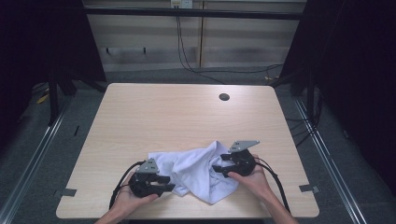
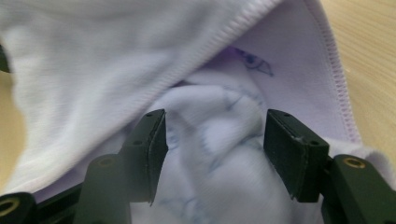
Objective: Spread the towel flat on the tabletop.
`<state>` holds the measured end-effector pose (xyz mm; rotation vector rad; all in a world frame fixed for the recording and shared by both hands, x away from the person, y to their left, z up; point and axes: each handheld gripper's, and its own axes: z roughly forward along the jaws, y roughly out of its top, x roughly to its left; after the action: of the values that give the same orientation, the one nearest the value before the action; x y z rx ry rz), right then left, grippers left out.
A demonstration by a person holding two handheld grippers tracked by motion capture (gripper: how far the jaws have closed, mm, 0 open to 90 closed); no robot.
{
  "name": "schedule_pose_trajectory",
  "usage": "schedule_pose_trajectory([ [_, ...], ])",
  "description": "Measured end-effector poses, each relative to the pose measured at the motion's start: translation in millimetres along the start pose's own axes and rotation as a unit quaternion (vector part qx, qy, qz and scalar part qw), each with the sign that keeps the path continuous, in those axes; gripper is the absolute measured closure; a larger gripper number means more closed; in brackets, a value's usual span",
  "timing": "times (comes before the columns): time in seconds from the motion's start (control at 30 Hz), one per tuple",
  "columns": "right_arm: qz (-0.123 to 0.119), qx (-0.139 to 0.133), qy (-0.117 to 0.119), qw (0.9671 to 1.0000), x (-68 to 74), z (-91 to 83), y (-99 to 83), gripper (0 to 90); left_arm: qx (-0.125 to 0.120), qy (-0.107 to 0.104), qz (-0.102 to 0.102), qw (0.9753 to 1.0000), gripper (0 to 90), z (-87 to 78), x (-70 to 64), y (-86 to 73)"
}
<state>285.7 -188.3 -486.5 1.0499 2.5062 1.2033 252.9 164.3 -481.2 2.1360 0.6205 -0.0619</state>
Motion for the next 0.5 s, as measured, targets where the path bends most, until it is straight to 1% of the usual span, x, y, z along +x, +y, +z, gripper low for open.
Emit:
schedule_pose_trajectory([
  [0.03,0.0,0.0,0.0,1.0,0.0,0.0,0.0,40.1,0.0,0.0,0.0,1.0,54.5,0.0,0.0,0.0],
  [0.07,-0.001,-0.008,0.003,1.0,4.0,-7.6,-2.2,41.7,-0.018,0.002,0.0,0.9998,54.5,-7.9,-1.7,1.3],
  [0.1,0.0,-0.015,0.001,0.9999,6.8,-13.1,-3.9,44.7,-0.037,0.007,-0.002,0.9993,52.2,-14.8,-2.2,3.5],
  [0.13,0.001,-0.021,0.012,0.9997,8.8,-17.5,-5.7,52.7,-0.052,0.015,0.001,0.9985,51.7,-19.6,-0.9,7.5],
  [0.17,0.004,-0.022,0.026,0.9994,10.1,-20.2,-7.1,54.9,-0.059,0.022,0.004,0.998,51.6,-21.3,0.8,11.8],
  [0.2,0.005,-0.02,0.03,0.9993,11.0,-21.1,-7.9,57.8,-0.069,0.03,0.005,0.9972,51.4,-21.0,5.3,20.7],
  [0.23,0.001,-0.016,0.031,0.9994,12.2,-20.3,-8.6,59.5,-0.076,0.033,0.007,0.9965,51.7,-18.5,10.2,29.0],
  [0.27,-0.002,-0.013,0.022,0.9997,12.9,-18.3,-8.3,58.3,-0.077,0.029,0.006,0.9966,52.3,-14.2,14.3,38.2],
  [0.3,0.001,-0.013,0.009,0.9999,12.3,-15.7,-7.2,54.4,-0.078,0.023,0.012,0.9966,52.8,-9.2,17.5,47.6],
  [0.33,0.008,-0.016,0.004,0.9998,10.5,-13.1,-5.8,51.2,-0.081,0.019,0.017,0.9964,52.7,-3.6,20.5,57.0],
  [0.37,0.013,-0.02,0.006,0.9997,8.3,-10.8,-4.2,49.8,-0.085,0.018,0.02,0.996,52.7,1.7,22.7,65.1],
  [0.4,0.015,-0.024,0.01,0.9995,6.2,-8.0,-2.6,48.3,-0.089,0.007,0.018,0.9958,52.8,7.3,24.9,72.5],
  [0.43,0.017,-0.023,0.009,0.9995,5.0,-5.4,-1.3,46.4,-0.09,0.002,0.017,0.9958,52.7,11.9,25.5,79.0],
  [0.5,0.012,-0.017,0.001,0.9998,4.3,-0.2,-0.4,44.1,-0.099,-0.004,0.035,0.9945,50.8,16.1,23.3,90.1],
])
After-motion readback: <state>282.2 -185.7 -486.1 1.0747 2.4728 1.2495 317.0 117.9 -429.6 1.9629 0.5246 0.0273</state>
